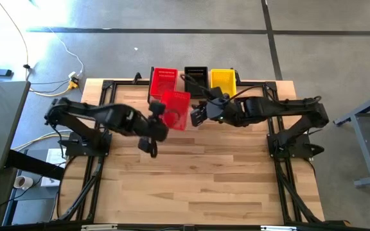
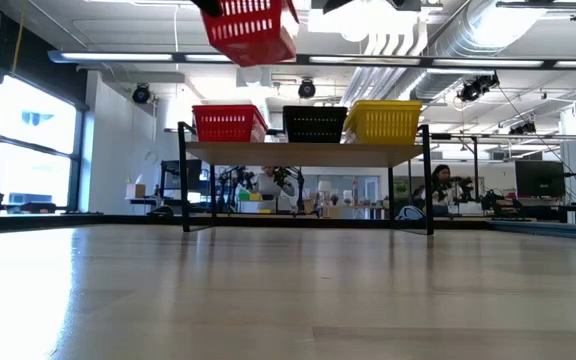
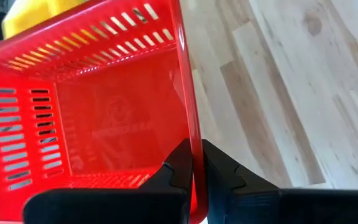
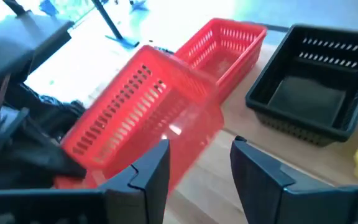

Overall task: Stack baskets on shelf by color
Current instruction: Stack the red bin on the top of the red bin on the shelf, then adjust the stack of red bins on the shelf

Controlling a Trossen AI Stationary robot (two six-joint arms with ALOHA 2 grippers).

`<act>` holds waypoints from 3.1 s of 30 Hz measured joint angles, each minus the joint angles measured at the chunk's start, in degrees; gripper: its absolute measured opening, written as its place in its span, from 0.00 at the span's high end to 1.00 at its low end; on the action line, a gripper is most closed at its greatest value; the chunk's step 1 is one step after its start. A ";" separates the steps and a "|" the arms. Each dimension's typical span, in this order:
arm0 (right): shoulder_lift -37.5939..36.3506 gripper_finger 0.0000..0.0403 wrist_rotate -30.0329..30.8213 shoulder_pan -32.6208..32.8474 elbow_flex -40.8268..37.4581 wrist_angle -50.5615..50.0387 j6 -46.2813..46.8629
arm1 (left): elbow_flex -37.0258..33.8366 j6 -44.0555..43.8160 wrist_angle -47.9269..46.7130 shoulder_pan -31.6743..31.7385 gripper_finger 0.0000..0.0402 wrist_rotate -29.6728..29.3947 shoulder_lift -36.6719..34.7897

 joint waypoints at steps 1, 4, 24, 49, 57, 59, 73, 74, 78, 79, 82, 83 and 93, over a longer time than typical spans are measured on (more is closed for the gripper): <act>-0.39 0.62 0.47 0.00 0.00 0.01 -0.26 | 0.00 0.44 -0.10 0.88 0.98 0.41 -1.00; -1.22 0.62 1.67 -0.01 0.00 -0.15 -0.39 | 0.00 1.52 -0.14 3.94 0.98 1.93 -3.82; -1.85 0.63 4.07 -3.52 0.00 -0.51 -7.20 | -11.03 17.86 8.42 30.43 1.00 15.86 -15.32; -1.82 0.63 -5.16 -13.42 0.00 -0.56 -14.83 | -11.37 22.78 11.03 42.13 1.00 21.54 -5.55; -1.81 0.63 -6.60 -14.12 0.00 -0.56 -16.46 | -11.37 21.65 9.81 42.08 1.00 22.98 -5.55; -1.81 0.63 -6.60 -14.12 0.00 -0.55 -17.05 | -11.37 21.10 10.23 41.98 1.00 23.05 -5.55; -1.81 0.63 -6.55 -14.12 0.00 -0.55 -18.33 | -11.37 16.55 10.41 41.85 1.00 23.03 -5.55; -1.81 0.63 -6.53 -14.12 0.00 -0.55 -18.35 | -11.37 16.25 10.39 41.72 1.00 23.03 -5.55; -1.81 0.63 -6.53 -14.12 0.00 -0.55 -18.33 | -11.37 16.87 10.35 41.67 1.00 23.01 -5.55; -1.81 0.63 -6.54 -14.12 0.00 -0.55 -18.33 | -11.37 17.14 10.34 41.67 1.00 22.96 -5.55; -1.81 0.63 -6.53 -14.12 0.00 -0.55 -18.16 | -11.37 17.72 10.34 41.67 0.99 22.87 -5.55; -1.81 0.63 -6.53 -14.12 0.00 -0.55 -18.04 | -11.37 17.75 10.33 41.66 0.99 22.87 -5.55; -1.81 0.63 -6.88 -14.10 0.00 -0.55 -16.91 | -11.34 19.26 10.38 41.62 0.92 22.87 -5.55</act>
